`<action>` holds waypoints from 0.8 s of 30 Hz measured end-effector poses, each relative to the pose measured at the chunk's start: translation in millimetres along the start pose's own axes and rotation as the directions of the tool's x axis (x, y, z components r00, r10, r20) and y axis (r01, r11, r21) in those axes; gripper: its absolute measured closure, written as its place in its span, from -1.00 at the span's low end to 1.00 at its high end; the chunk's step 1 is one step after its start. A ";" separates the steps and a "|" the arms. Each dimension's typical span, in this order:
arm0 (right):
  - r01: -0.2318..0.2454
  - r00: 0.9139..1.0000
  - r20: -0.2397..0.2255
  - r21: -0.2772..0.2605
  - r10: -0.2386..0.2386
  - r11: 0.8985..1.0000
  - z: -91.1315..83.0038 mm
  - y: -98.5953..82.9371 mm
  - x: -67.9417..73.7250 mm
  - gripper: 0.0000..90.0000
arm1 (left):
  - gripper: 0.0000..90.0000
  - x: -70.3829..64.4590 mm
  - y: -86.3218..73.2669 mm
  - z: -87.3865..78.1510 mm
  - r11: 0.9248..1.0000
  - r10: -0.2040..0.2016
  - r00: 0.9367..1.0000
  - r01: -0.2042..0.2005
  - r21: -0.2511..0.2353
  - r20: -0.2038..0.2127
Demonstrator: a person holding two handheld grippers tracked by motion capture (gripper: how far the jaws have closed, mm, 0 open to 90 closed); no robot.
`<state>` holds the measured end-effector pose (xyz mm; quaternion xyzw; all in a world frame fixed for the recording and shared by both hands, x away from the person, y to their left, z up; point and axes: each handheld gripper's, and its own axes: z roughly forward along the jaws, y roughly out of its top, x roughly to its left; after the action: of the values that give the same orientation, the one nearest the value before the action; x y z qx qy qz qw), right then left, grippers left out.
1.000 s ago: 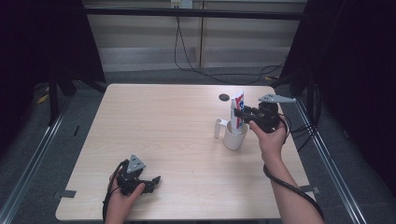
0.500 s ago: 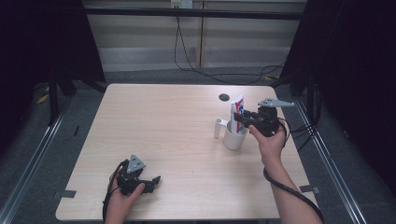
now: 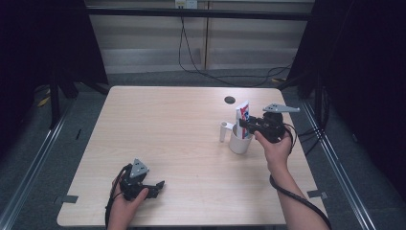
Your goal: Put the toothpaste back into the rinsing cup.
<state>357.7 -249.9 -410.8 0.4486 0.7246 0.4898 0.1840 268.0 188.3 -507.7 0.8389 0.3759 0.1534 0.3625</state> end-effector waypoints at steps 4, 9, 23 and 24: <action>0.006 1.000 -0.002 0.005 -0.006 1.000 1.9 -2.8 1.0 0.39 | -0.65 0.1 0.0 -0.1 1.000 0.001 1.000 -0.001 0.001 -0.001; 0.009 1.000 0.002 0.013 -0.009 1.000 3.1 -5.3 1.3 0.39 | -0.65 0.0 0.0 0.0 1.000 0.000 1.000 0.000 0.000 0.000; 0.021 1.000 0.014 0.044 -0.022 0.999 3.7 -9.5 1.7 0.37 | -0.65 0.4 0.1 -0.3 1.000 0.005 1.000 -0.005 0.004 -0.001; 0.020 1.000 0.017 0.047 -0.021 0.999 4.0 -10.0 1.8 0.36 | -0.65 0.0 0.0 0.0 1.000 0.000 1.000 0.000 0.000 0.000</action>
<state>354.9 -247.4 -421.1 0.4496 0.7387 0.4669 0.1848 268.0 188.3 -507.7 0.8388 0.3760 0.1535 0.3625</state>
